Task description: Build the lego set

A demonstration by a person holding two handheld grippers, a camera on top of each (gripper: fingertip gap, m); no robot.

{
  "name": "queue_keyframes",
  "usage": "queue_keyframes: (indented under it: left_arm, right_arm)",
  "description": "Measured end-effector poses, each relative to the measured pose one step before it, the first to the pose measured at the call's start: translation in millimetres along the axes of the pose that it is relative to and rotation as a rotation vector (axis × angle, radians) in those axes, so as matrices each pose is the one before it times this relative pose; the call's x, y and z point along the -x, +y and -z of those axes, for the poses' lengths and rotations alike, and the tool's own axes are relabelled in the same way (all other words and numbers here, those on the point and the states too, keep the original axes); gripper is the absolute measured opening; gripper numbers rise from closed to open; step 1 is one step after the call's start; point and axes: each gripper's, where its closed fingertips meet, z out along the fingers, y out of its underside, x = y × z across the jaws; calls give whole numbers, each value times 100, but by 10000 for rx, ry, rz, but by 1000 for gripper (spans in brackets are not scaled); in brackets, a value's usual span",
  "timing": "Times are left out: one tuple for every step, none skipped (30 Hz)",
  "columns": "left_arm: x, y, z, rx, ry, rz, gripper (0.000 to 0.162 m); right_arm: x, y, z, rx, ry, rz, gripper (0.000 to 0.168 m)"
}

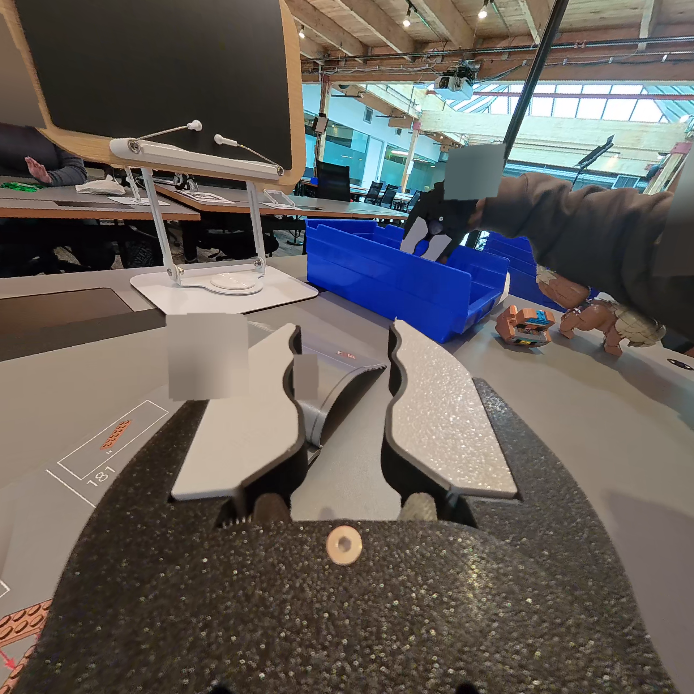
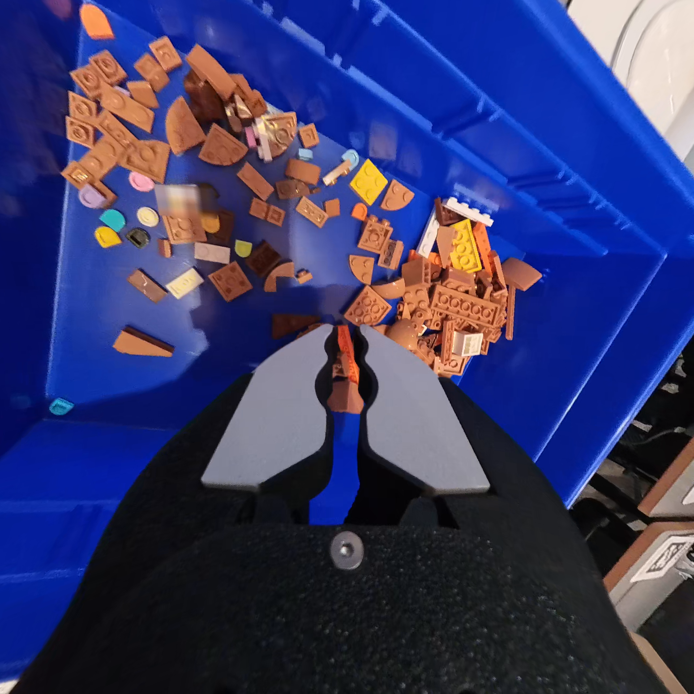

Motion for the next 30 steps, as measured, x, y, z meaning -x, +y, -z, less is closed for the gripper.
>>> queue_keyframes:
  left_arm:
    - [-2, -5, 11, -3, 6, -2, 47]
    - [-3, -3, -2, -2, 3, -1, 47]
    - [-5, 10, 1, 0, 4, 1, 46]
    - [-2, 2, -8, 2, 3, 2, 46]
    - [5, 9, 5, 1, 3, 2, 44]
    - [1, 11, -8, 1, 1, 5, 44]
    - [6, -1, -5, 1, 3, 5, 44]
    - [10, 10, -3, 2, 2, 4, 44]
    - [2, 13, -7, 2, 1, 4, 44]
    - [7, 12, -7, 2, -2, 2, 46]
    - [19, 9, -4, 1, -5, 4, 44]
    - [9, 10, -8, 0, -6, 5, 46]
    - [19, 10, -3, 2, -6, 4, 46]
    - [11, -3, -10, -2, -7, 3, 46]
    - [13, 8, -10, -2, -7, 3, 46]
    - [12, -2, -1, -2, -9, -1, 46]
    - [8, 13, -3, 1, -10, -3, 44]
    - [6, -2, -10, 4, -7, -6, 44]
    - [-2, 7, -6, 2, -7, -10, 44]
    - [4, 6, -1, 4, -6, -8, 44]
    - [2, 8, -9, 5, -5, -2, 46]
    - [11, 7, -5, 5, -5, 0, 46]
    - [-1, 17, -9, 5, -2, 1, 46]
    - [5, 3, -7, 3, -1, 0, 46]
    - [-8, -7, 5, 0, -2, -5, 46]
    - [-2, 6, -2, 3, -2, -7, 46]
    - [-4, 9, -9, 6, 3, -7, 46]
    - [-13, 11, -4, 6, 1, -9, 46]
    - [-14, 3, -12, 7, 2, -7, 46]
    - [-1, 12, -7, 8, 0, -5, 46]
  right_arm:
    - [74, -201, 18, -75, -39, 20, 8]
    - [77, -231, 30, -72, -27, 23, 8]
    - [87, -221, 56, -60, -18, 26, 8]
    - [64, -188, 22, -53, -22, 25, 8]
    - [63, -158, 13, -43, -17, 27, 8]
    - [92, -160, 11, -27, -11, 30, 8]
    - [148, -143, 47, -12, -18, 25, 8]
    - [121, -138, 65, -6, -12, 23, 8]
    - [64, -105, 54, -17, 4, 22, 7]
    - [59, -43, 82, -21, 5, 8, 7]
    - [54, -28, 96, -14, 7, -1, 7]
    - [62, 1, 81, 10, 22, 5, 7]
    - [32, 82, 123, 53, 52, 15, 7]
    - [-37, 151, 168, 91, 88, 12, 8]
    - [-164, 249, 202, 133, 141, -14, 8]
    - [-273, 343, 246, 159, 192, -60, 8]
    - [-308, 360, 377, 150, 217, -118, 7]
    - [-379, 401, 440, 146, 222, -188, 7]
    - [-485, 508, 375, 155, 235, -254, 8]
    - [-551, 621, 401, 192, 277, -317, 8]
    - [-589, 753, 370, 253, 277, -377, 8]
    - [-569, 899, 279, 267, 219, -430, 9]
    - [-596, 981, 205, 286, 200, -489, 9]
    - [-649, 1011, 142, 288, 178, -548, 11]
    - [-566, 901, 126, 234, 108, -591, 15]
    - [-488, 730, 142, 162, 61, -605, 18]
    - [-399, 524, 134, 60, 7, -592, 21]
    - [-412, 402, 110, 7, -3, -609, 22]
    - [-438, 370, 85, 49, 7, -622, 22]
    - [-525, 378, 41, 103, 39, -631, 23]
